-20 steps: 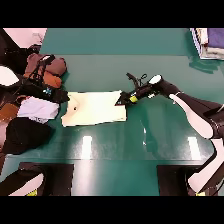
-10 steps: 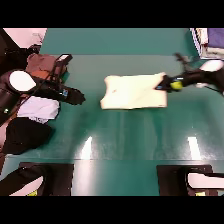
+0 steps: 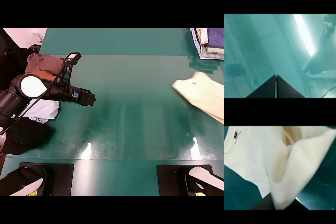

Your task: Fold the shirts.

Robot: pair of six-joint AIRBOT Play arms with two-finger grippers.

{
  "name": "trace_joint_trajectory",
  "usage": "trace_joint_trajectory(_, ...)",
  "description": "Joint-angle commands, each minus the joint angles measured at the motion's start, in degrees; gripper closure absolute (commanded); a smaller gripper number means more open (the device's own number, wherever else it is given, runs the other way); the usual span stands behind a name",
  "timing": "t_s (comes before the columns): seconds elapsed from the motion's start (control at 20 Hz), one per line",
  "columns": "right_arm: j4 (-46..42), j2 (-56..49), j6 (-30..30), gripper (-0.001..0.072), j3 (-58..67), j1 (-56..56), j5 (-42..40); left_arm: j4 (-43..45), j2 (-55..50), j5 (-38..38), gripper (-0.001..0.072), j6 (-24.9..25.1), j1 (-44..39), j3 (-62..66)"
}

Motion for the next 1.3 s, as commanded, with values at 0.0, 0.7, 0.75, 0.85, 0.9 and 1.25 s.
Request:
trace_joint_trajectory(0.0,-0.5,-1.9,1.6,0.07,-0.9,-10.1,-1.5,0.1,0.0,0.4,0.0683,-1.5,-0.3,0.1)
trace_joint_trajectory(0.7,-8.1,-12.7,4.1,0.0123,21.3,-13.6,20.9,1.4,0.0,-0.5,0.0682,-1.9,-0.3,0.1)
trace_joint_trajectory(0.75,-5.0,-12.3,4.0,0.0123,21.2,-11.4,21.2,1.4,0.0,0.2,0.0682,-1.9,-0.3,0.1)
trace_joint_trajectory(0.85,-0.2,-10.6,4.0,0.0123,19.3,-4.3,21.6,1.4,0.0,1.3,0.0682,-1.9,-0.3,0.0)
trace_joint_trajectory(0.9,1.2,-9.3,4.0,0.0124,17.7,-0.3,21.6,1.4,0.0,1.5,0.0682,-1.9,-0.3,0.1)
trace_joint_trajectory(1.25,-0.1,-1.3,4.0,0.0192,10.0,31.3,21.5,1.1,0.0,1.5,0.0682,-1.9,-0.3,0.1)
